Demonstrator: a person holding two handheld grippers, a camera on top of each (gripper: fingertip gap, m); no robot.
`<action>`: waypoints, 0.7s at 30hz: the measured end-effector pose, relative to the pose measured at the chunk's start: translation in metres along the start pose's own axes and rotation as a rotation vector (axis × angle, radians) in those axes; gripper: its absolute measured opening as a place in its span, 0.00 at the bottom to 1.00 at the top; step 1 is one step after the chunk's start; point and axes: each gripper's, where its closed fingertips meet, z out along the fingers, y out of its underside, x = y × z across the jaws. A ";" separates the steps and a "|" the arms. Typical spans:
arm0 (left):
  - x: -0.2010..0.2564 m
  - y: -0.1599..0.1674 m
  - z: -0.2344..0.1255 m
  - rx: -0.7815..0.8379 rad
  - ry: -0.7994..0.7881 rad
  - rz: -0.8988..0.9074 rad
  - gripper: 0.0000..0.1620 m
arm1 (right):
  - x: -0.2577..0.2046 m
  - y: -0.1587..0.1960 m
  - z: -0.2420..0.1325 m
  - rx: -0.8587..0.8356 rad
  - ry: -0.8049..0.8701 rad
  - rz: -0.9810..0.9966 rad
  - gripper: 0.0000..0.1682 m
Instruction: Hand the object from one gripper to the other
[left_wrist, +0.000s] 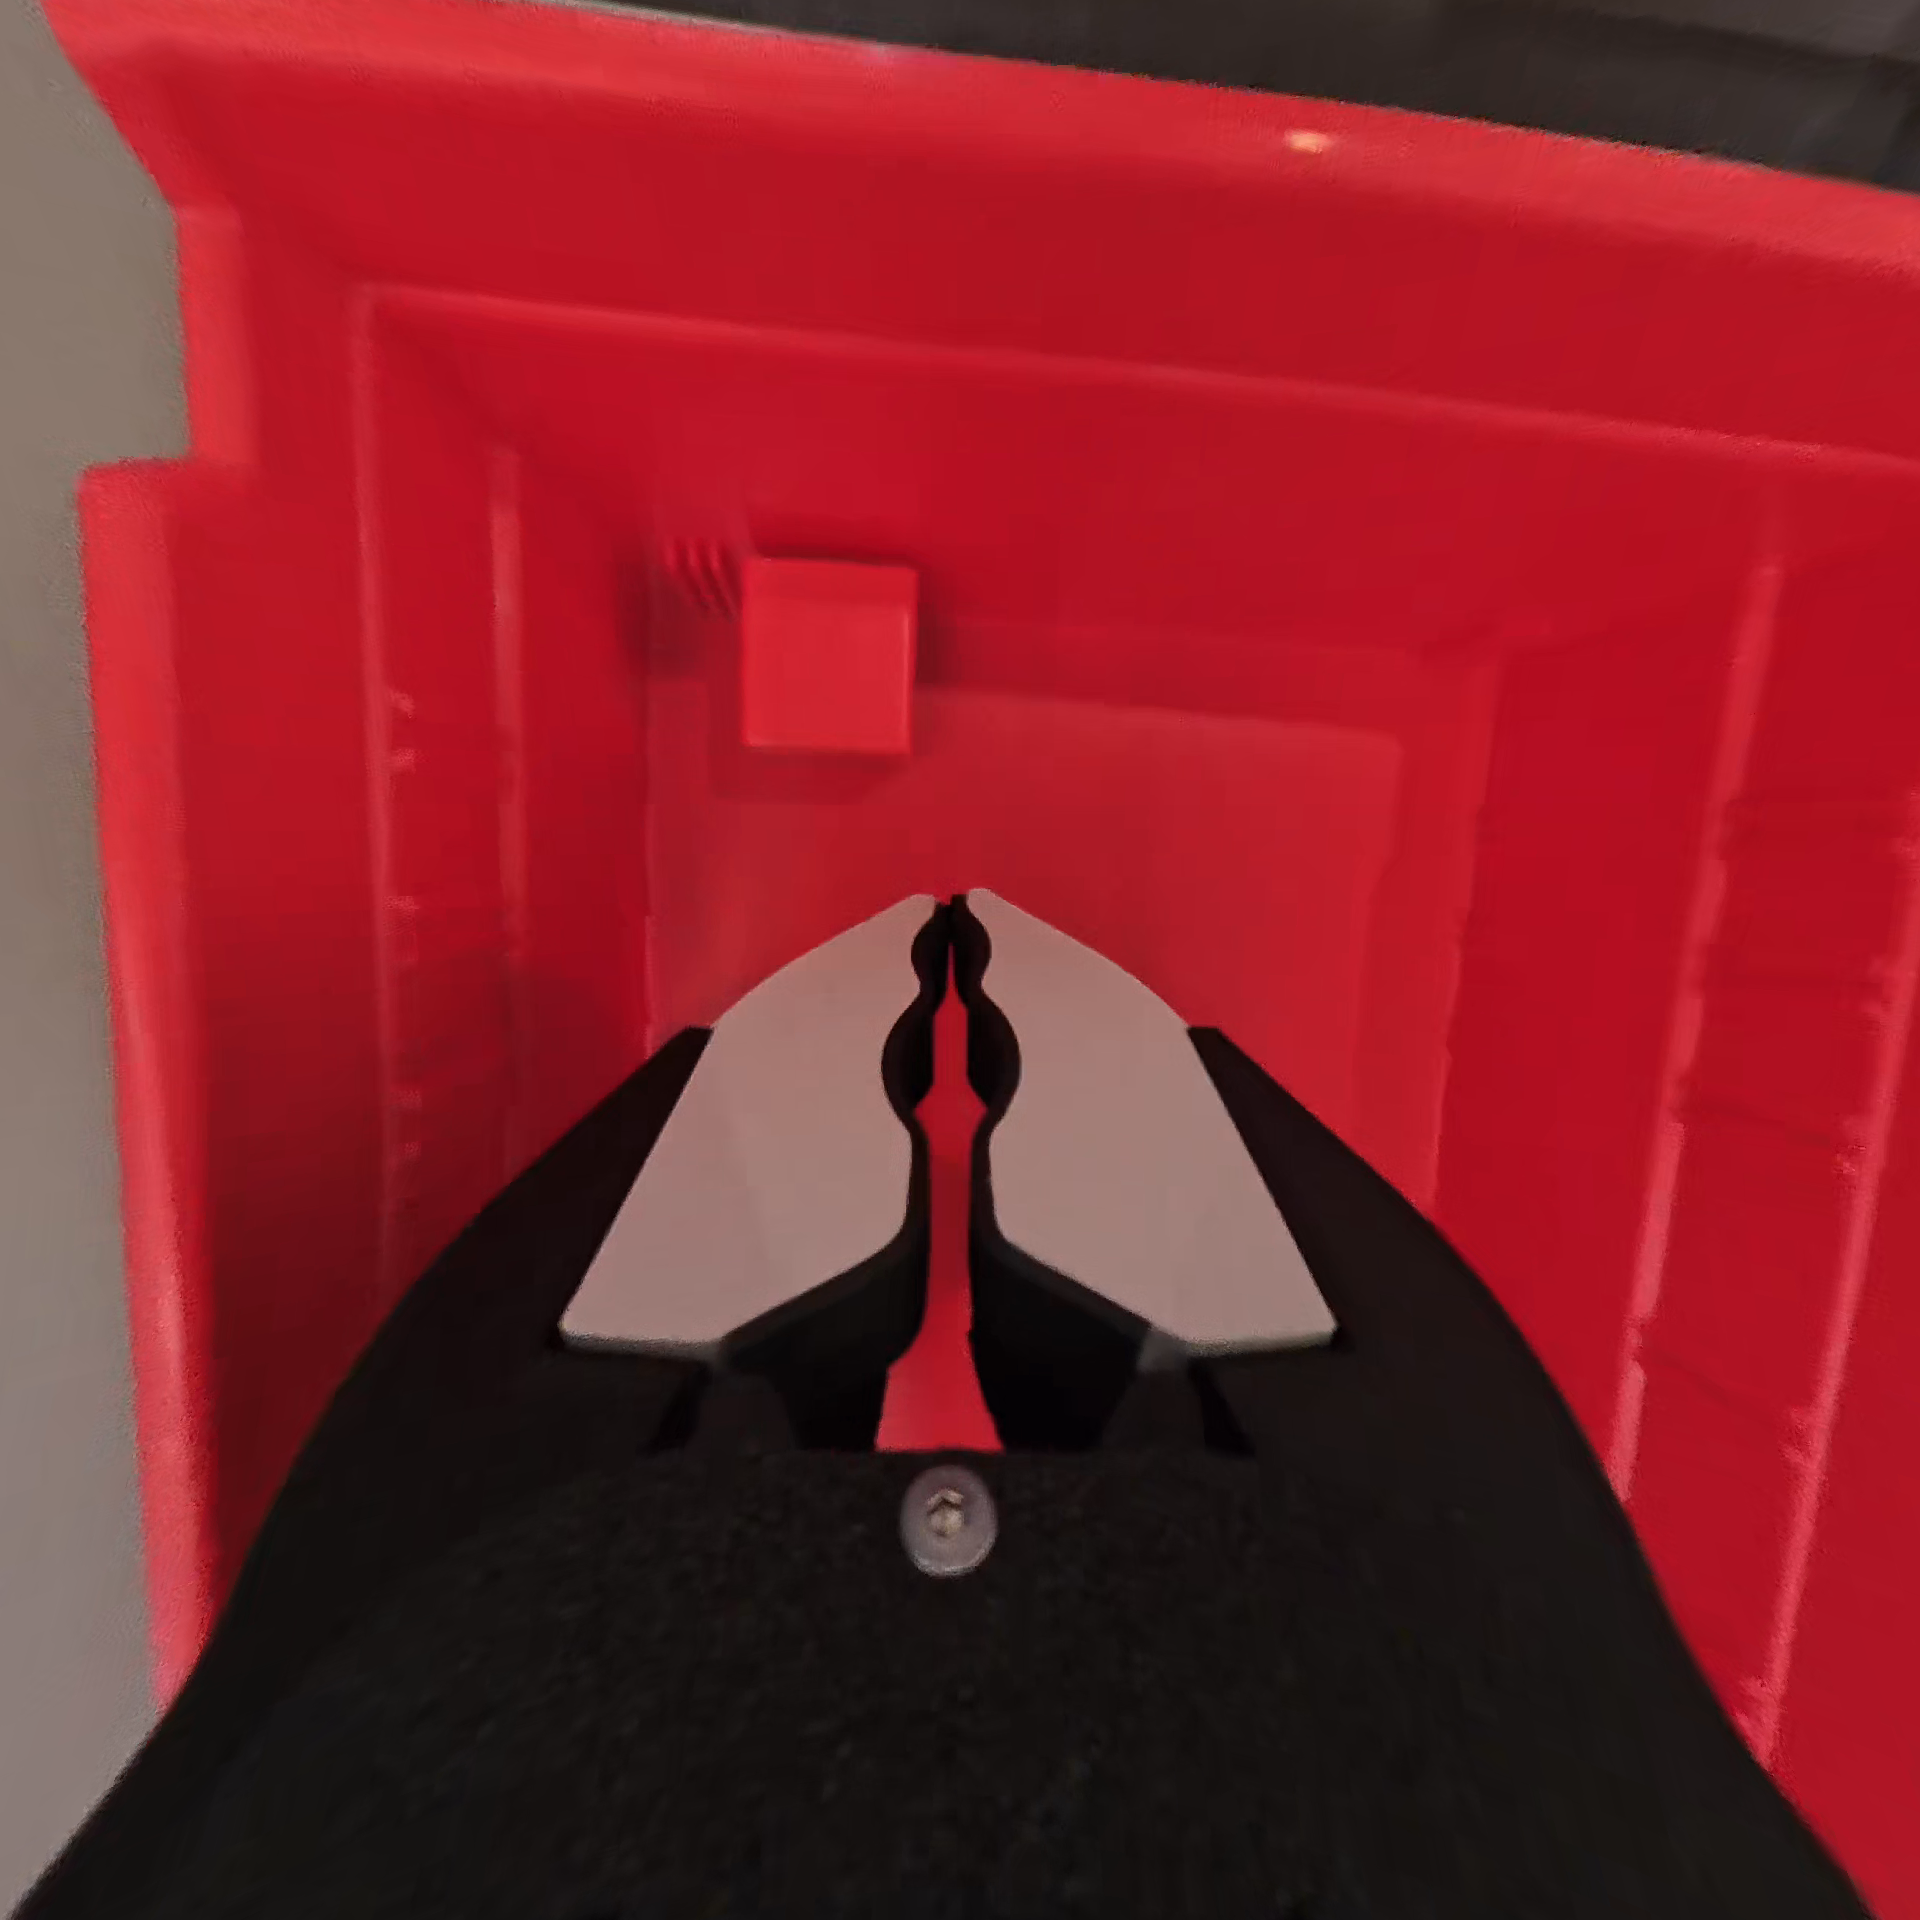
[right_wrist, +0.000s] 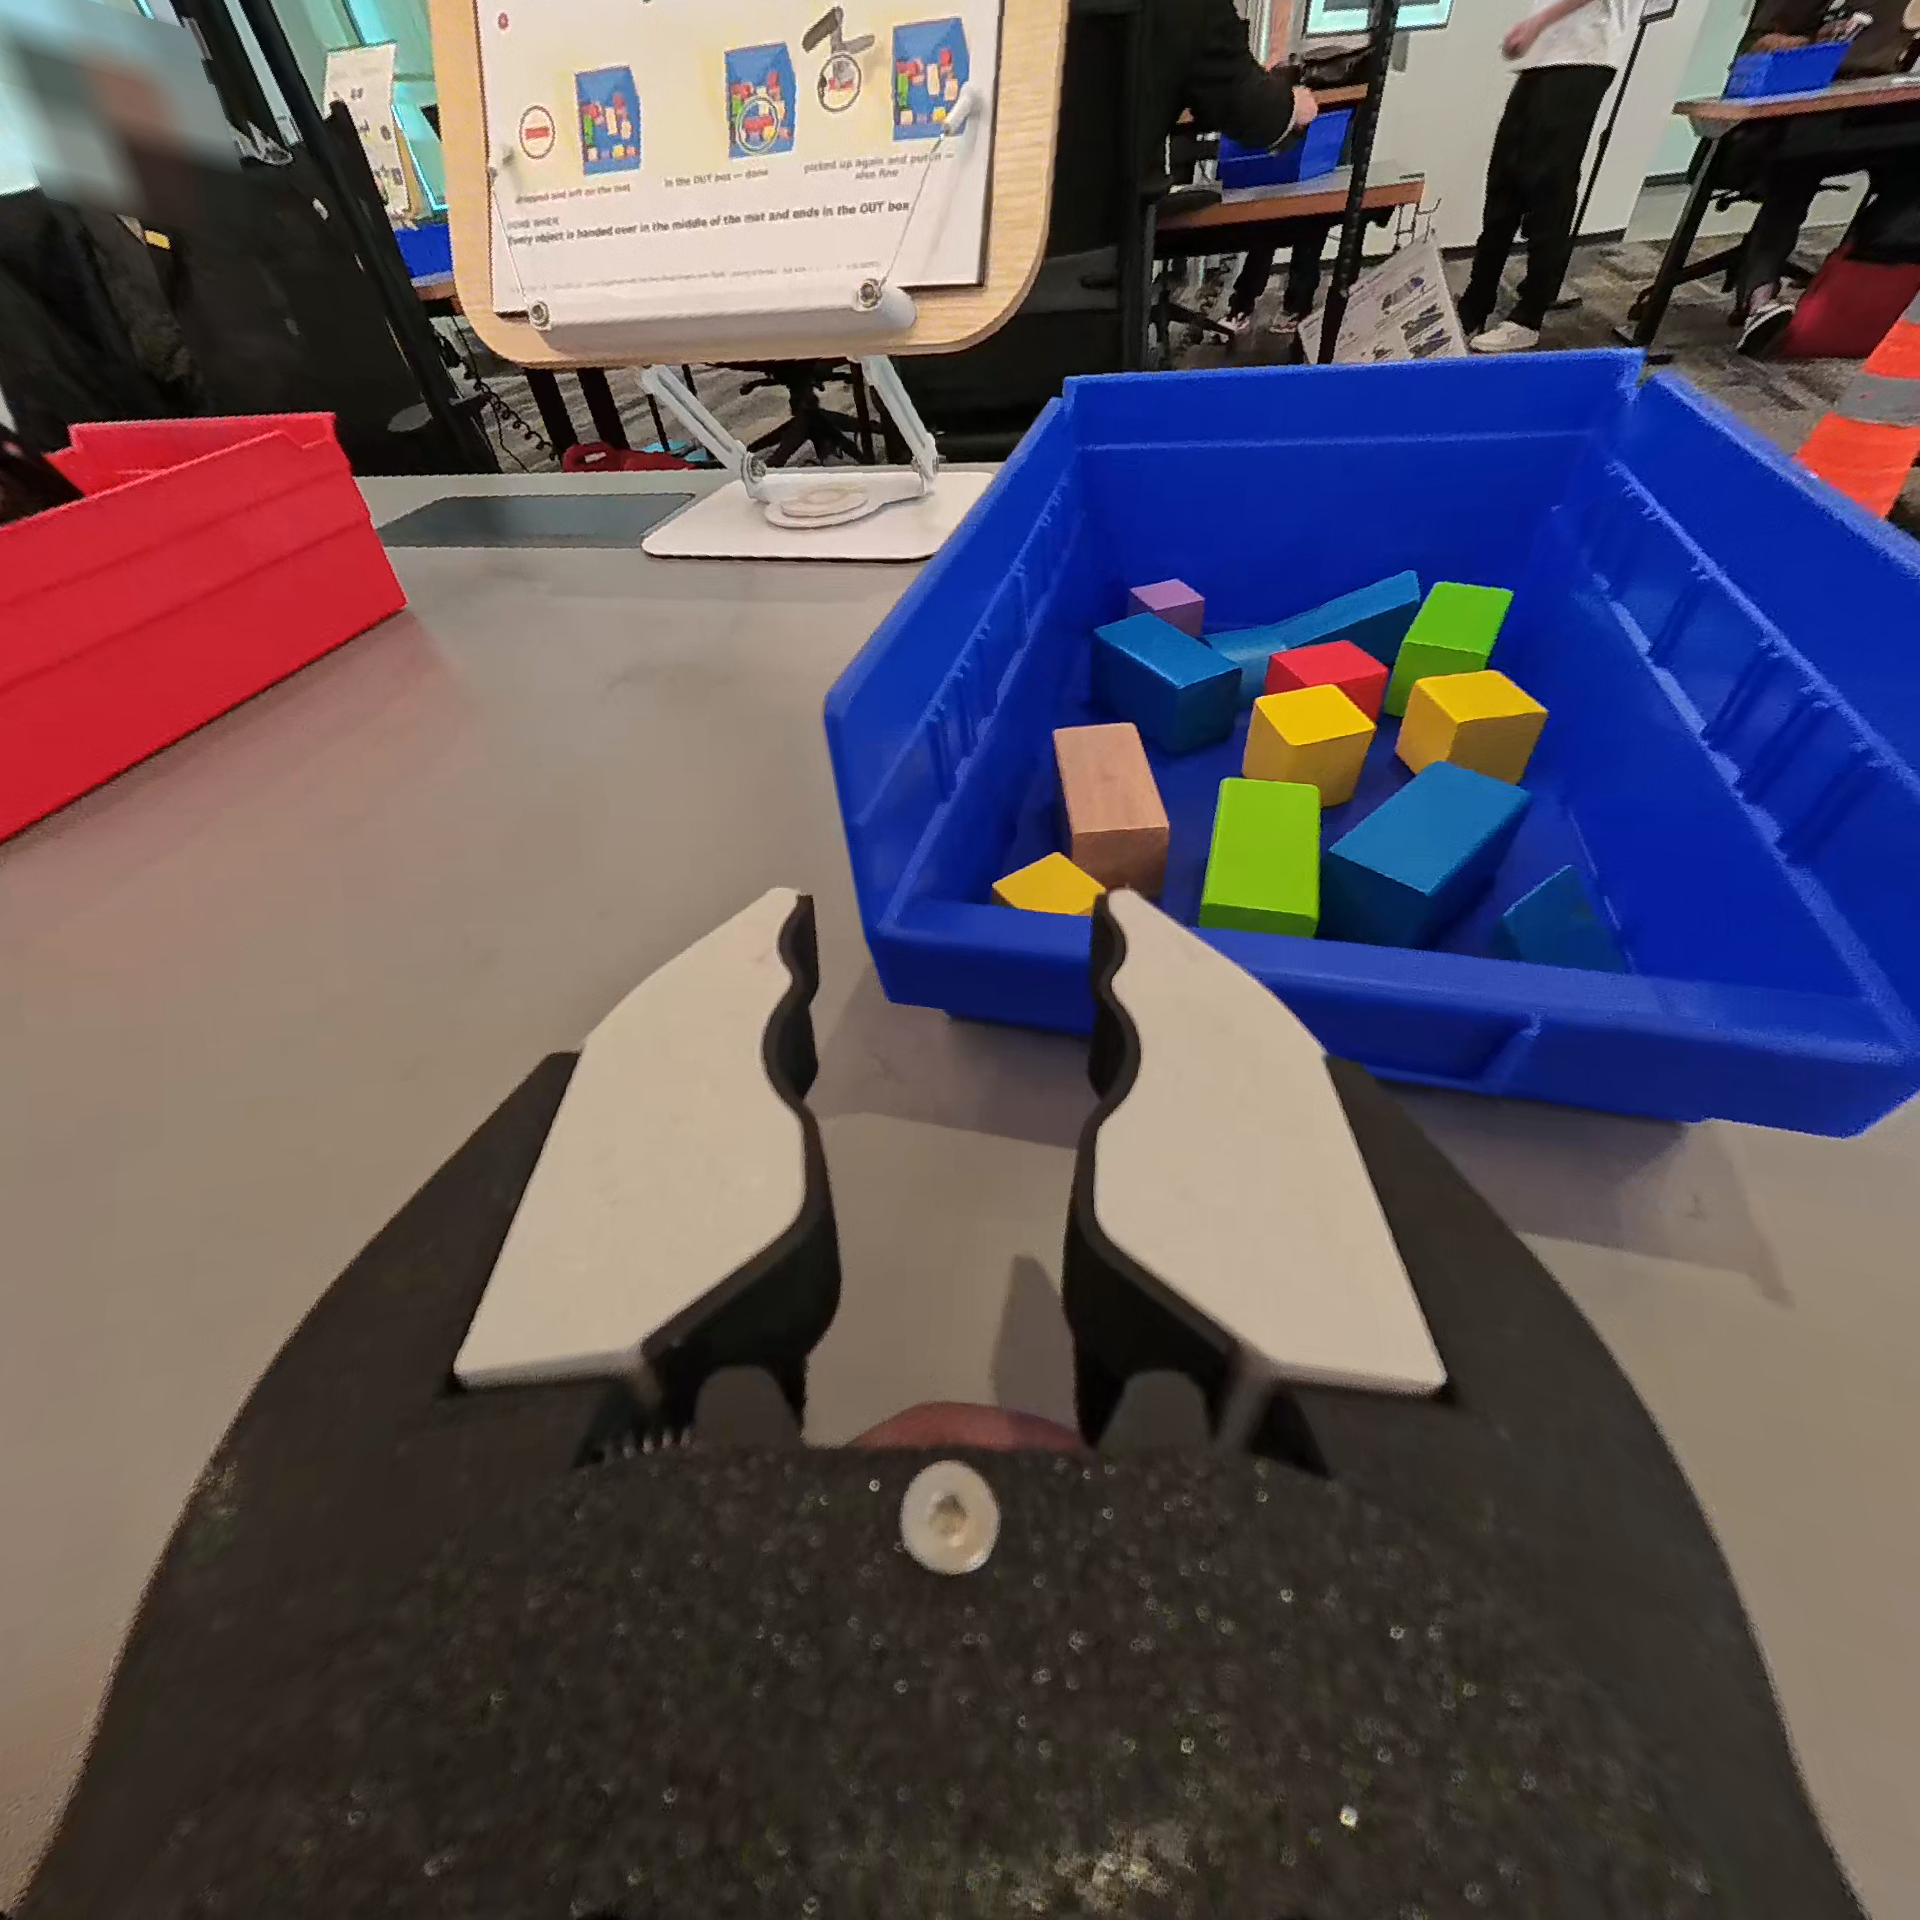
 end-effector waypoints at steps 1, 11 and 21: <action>0.000 0.001 -0.006 0.021 -0.001 0.005 0.00 | -0.002 0.000 0.001 -0.004 -0.004 -0.006 0.30; -0.014 -0.021 0.016 0.002 -0.161 0.037 0.37 | -0.021 0.003 0.014 -0.040 -0.042 -0.098 0.30; -0.023 -0.031 0.046 -0.044 -0.178 -0.002 0.37 | -0.024 0.005 0.010 -0.046 -0.051 -0.127 0.30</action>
